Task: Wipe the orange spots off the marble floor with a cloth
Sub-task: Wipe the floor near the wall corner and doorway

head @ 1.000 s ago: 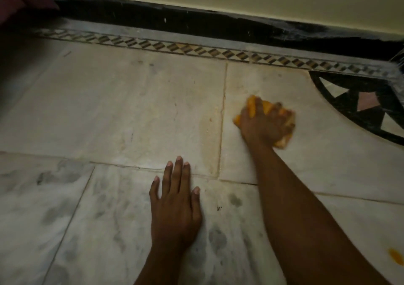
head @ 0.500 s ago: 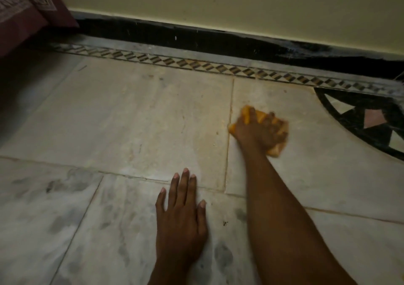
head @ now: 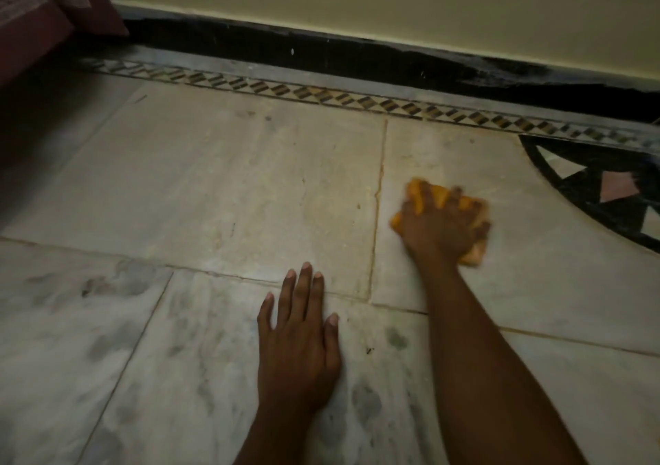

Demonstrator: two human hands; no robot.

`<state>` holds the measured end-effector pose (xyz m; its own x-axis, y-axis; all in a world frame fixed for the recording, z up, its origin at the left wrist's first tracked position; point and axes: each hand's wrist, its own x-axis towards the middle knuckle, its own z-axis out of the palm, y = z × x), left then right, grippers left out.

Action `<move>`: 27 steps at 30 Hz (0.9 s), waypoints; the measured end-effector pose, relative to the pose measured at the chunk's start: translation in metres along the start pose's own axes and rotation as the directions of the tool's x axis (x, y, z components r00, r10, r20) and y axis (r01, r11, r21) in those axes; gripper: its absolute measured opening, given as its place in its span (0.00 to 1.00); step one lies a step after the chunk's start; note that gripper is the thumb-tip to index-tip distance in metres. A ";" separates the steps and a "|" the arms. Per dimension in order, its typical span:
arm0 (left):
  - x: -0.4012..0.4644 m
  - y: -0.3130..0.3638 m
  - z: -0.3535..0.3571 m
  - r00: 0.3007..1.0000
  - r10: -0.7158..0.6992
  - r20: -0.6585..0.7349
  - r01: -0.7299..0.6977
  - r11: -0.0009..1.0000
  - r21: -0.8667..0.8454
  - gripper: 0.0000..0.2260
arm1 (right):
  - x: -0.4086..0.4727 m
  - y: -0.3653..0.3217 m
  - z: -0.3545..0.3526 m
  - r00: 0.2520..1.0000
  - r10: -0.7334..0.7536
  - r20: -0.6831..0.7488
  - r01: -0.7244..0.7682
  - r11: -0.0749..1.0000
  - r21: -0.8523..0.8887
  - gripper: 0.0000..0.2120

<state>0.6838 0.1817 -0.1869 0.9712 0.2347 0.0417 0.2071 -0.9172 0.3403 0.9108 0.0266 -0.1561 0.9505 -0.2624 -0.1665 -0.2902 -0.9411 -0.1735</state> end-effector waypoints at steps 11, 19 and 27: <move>0.000 0.001 0.002 1.000 0.008 -0.011 -0.008 1.000 -0.001 0.28 | -0.051 0.123 0.009 0.959 -0.221 -0.176 0.217 0.975 -0.042 0.31; 0.001 -0.006 0.001 0.999 -0.002 -0.046 0.004 0.999 0.032 0.28 | -0.104 0.072 0.037 0.838 -0.529 -0.136 0.523 0.849 -0.078 0.27; -0.003 -0.001 0.002 1.000 0.020 -0.008 -0.020 1.000 0.007 0.28 | -0.037 0.139 -0.008 0.974 0.222 -0.046 -0.220 0.974 0.046 0.29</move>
<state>0.6810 0.1813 -0.1892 0.9742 0.2186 0.0562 0.1881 -0.9239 0.3331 0.8364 -0.0961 -0.1666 0.8663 -0.4743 -0.1564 -0.4971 -0.8495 -0.1768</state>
